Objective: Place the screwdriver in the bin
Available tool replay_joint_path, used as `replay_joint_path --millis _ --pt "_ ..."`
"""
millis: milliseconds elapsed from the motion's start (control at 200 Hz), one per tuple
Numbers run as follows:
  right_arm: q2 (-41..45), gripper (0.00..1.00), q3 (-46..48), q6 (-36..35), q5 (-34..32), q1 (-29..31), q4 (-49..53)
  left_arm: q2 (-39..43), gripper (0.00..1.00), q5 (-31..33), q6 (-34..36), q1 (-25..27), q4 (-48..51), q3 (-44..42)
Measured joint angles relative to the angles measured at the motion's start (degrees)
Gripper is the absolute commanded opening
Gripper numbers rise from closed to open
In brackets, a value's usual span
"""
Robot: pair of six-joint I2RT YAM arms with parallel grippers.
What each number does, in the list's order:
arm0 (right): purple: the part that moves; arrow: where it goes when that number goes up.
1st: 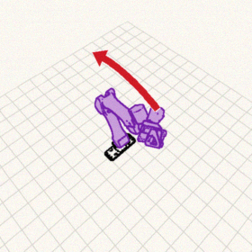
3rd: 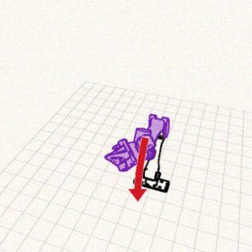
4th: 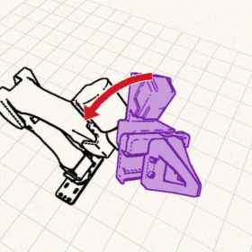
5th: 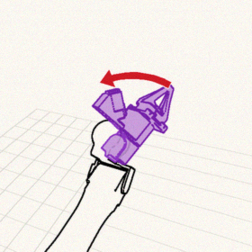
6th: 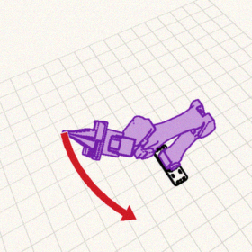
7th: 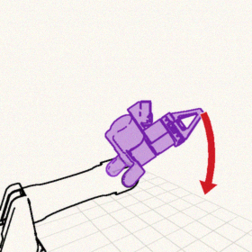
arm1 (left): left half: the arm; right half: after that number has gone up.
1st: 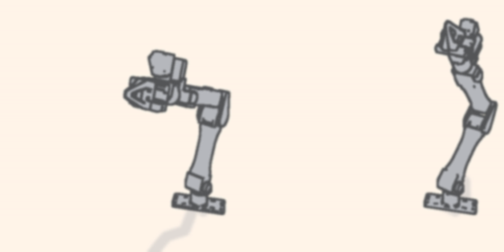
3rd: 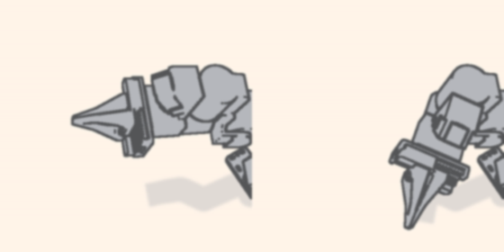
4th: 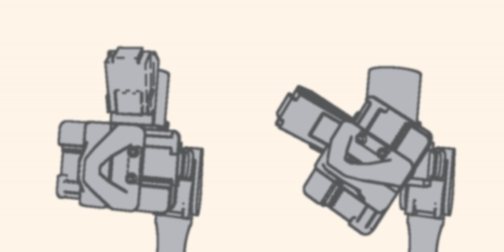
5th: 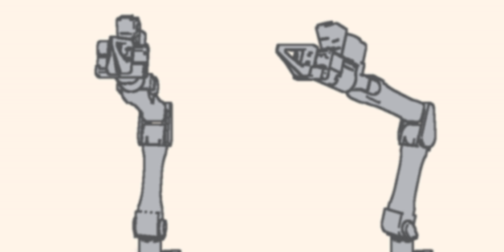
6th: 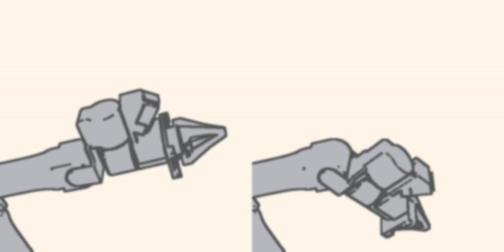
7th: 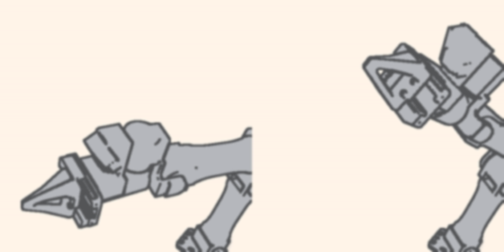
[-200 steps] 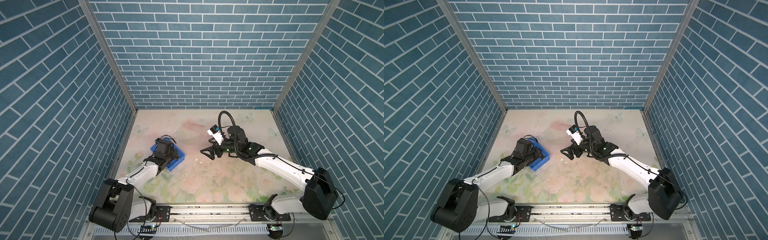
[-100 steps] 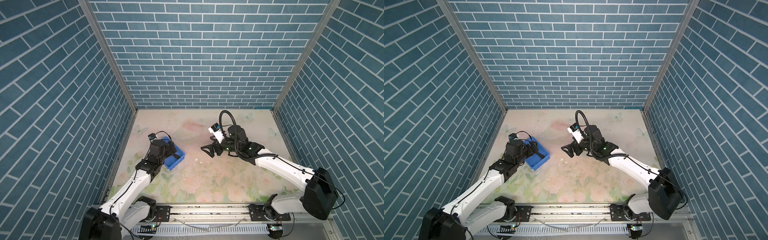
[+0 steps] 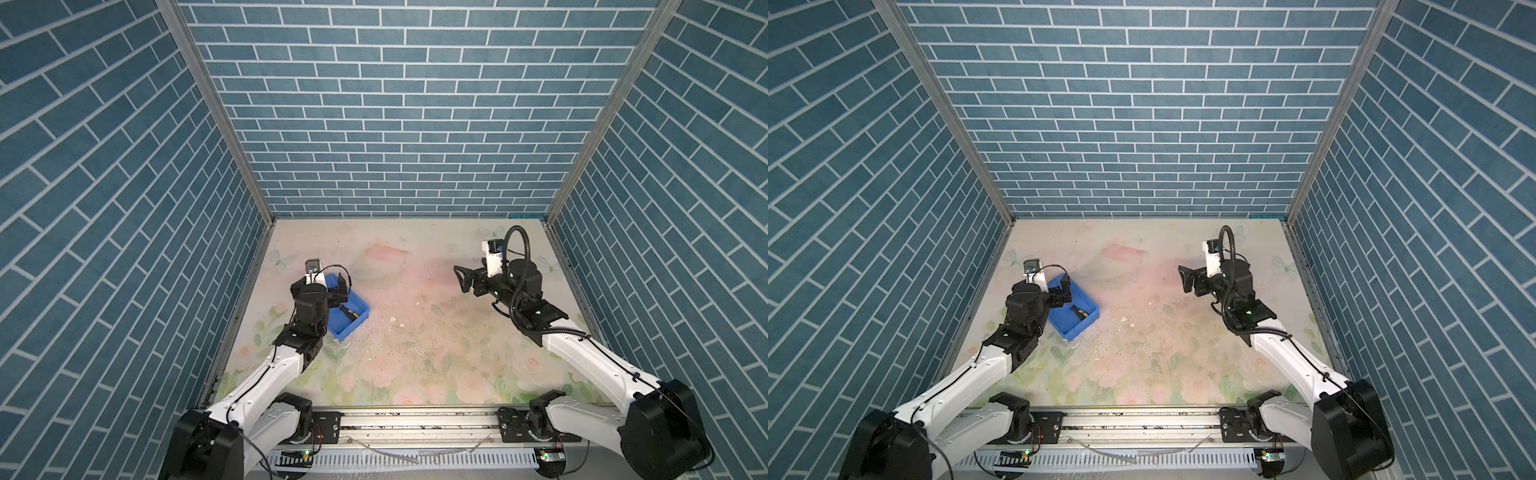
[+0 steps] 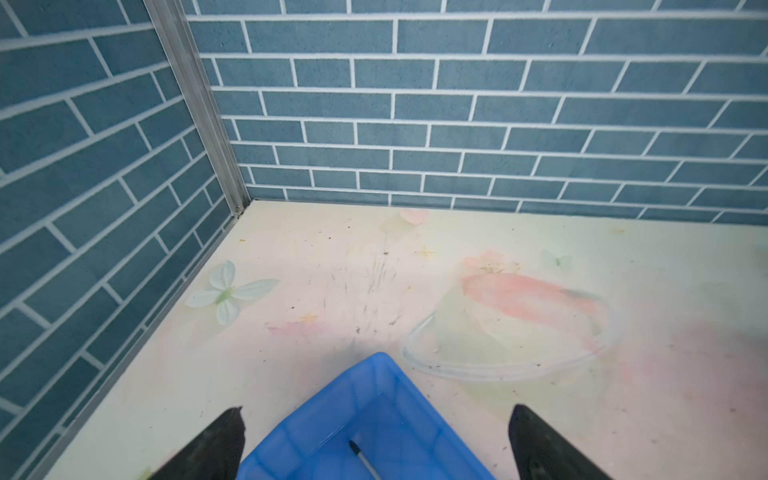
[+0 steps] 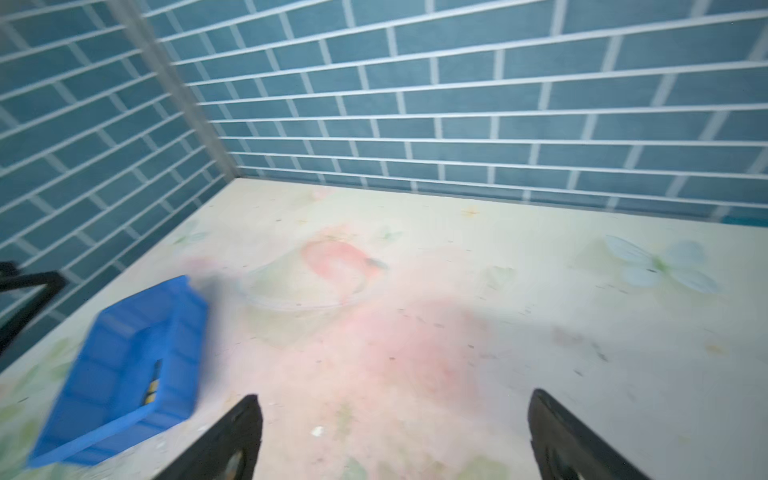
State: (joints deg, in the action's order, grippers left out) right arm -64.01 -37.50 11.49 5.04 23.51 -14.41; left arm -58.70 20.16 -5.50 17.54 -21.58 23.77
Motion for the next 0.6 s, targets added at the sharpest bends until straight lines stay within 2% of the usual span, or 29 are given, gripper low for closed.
replay_joint_path --millis 255,440,600 --pt "2.4 0.99 9.7 -6.1 -11.9 -11.2 -4.5 -12.3 1.0 1.9 9.8 -2.2 -15.9 -6.2" --pt "-0.9 0.99 13.4 -8.9 -13.6 -18.2 -9.0 -17.2 1.0 1.6 12.7 -4.5 -22.0 -7.5" --pt "-8.1 0.99 16.3 -8.3 -13.9 -23.6 -16.9 -17.1 1.0 1.2 12.8 -5.7 -19.9 -4.9"
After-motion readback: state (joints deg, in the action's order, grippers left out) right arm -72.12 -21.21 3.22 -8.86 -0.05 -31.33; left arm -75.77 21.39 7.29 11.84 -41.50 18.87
